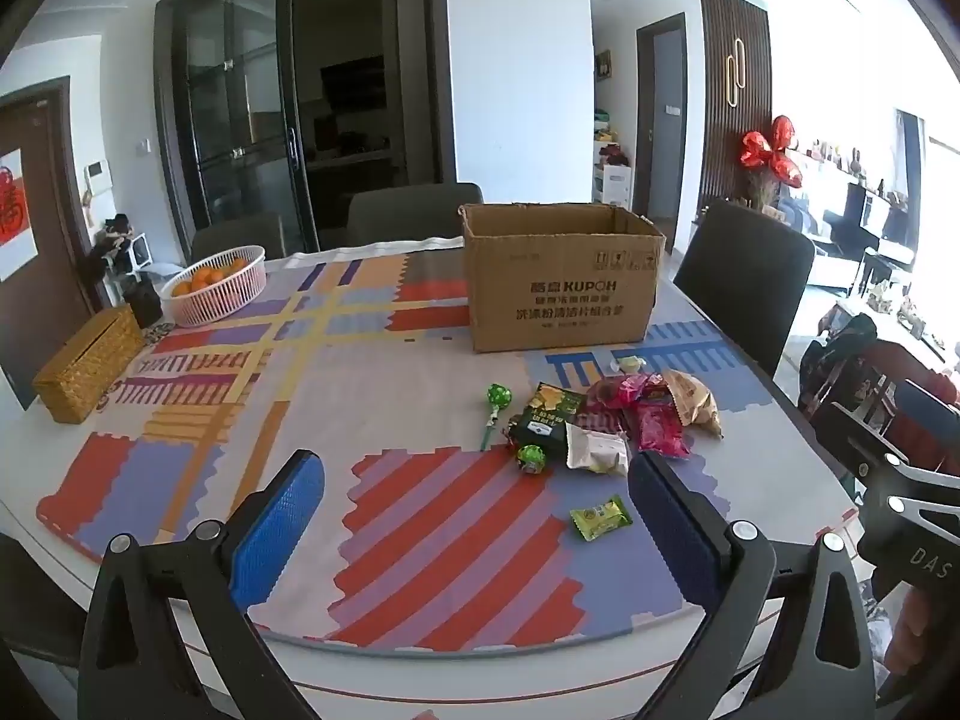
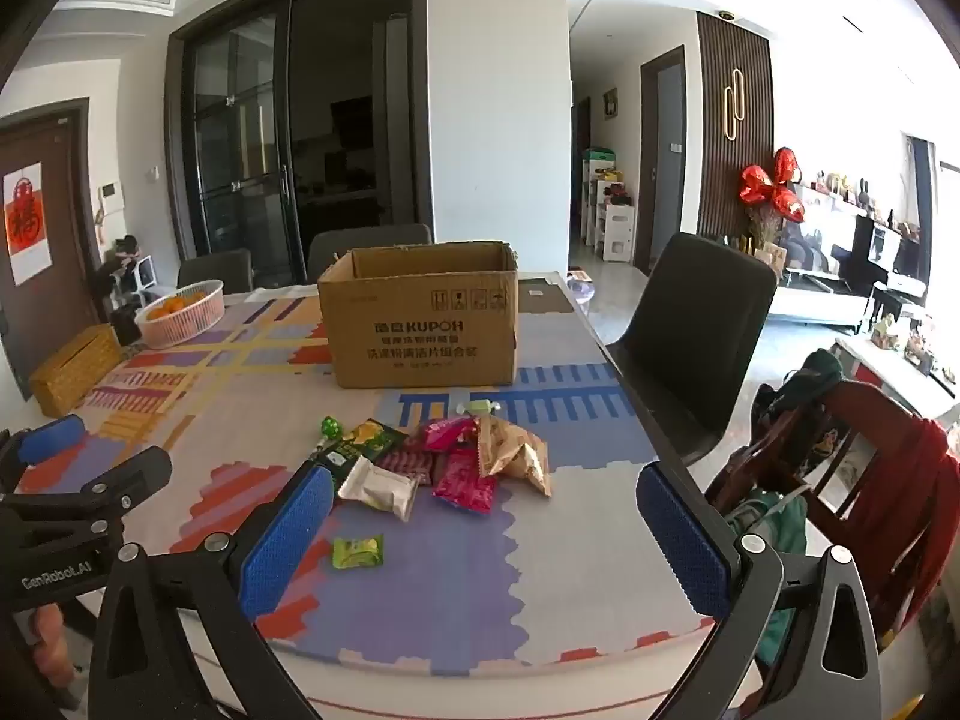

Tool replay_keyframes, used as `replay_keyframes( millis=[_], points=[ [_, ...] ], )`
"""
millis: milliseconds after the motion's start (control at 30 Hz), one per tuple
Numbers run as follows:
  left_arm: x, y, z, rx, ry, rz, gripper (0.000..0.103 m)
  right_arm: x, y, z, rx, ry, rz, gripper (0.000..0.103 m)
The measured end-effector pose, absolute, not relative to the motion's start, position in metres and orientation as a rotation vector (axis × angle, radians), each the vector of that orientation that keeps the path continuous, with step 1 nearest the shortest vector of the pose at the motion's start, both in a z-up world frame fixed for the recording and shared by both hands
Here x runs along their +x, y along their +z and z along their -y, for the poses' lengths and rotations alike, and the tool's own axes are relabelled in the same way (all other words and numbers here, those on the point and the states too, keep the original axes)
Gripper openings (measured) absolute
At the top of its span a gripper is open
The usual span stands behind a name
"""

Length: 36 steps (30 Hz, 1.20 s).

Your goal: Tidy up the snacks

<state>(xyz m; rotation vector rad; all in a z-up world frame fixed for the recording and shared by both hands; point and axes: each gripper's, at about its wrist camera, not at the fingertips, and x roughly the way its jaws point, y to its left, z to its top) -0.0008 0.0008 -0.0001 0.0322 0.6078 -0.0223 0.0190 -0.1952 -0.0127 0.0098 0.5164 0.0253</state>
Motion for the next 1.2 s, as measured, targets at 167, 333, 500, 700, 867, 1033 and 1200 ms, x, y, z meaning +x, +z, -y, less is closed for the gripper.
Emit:
replay_keyframes(
  millis=[167, 333, 500, 700, 867, 1033, 1200],
  points=[
    [0.0016, -0.0014, -0.0043, 0.023, -0.043, -0.626, 0.103, 0.0191, -0.012, 0.1965, 0.015, 0.03, -0.516, 0.102],
    [-0.0042, 0.0023, -0.0003, 0.041, -0.014, -0.611, 0.103, 0.0187, -0.0139, 0.1937, 0.013, 0.031, -0.521, 0.102],
    [-0.0024, 0.0017, 0.0009, 0.04, -0.01, -0.61, 0.103, 0.0192, -0.0139, 0.1944, 0.015, 0.033, -0.525, 0.102],
    [-0.0024, 0.0021, -0.0006, 0.037, -0.016, -0.609, 0.103, 0.0193, -0.0137, 0.1943, 0.013, 0.032, -0.523, 0.102],
    [-0.0038, 0.0051, -0.002, 0.034, -0.017, -0.607, 0.103, 0.0192, -0.0134, 0.1942, 0.013, 0.032, -0.523, 0.102],
    [-0.0036, 0.0036, -0.0009, 0.035, -0.015, -0.606, 0.103, 0.0193, -0.0135, 0.1942, 0.012, 0.032, -0.524, 0.102],
    [-0.0047, 0.0049, -0.001, 0.036, -0.015, -0.603, 0.103, 0.0195, -0.0134, 0.1942, 0.011, 0.033, -0.523, 0.102]
  ],
)
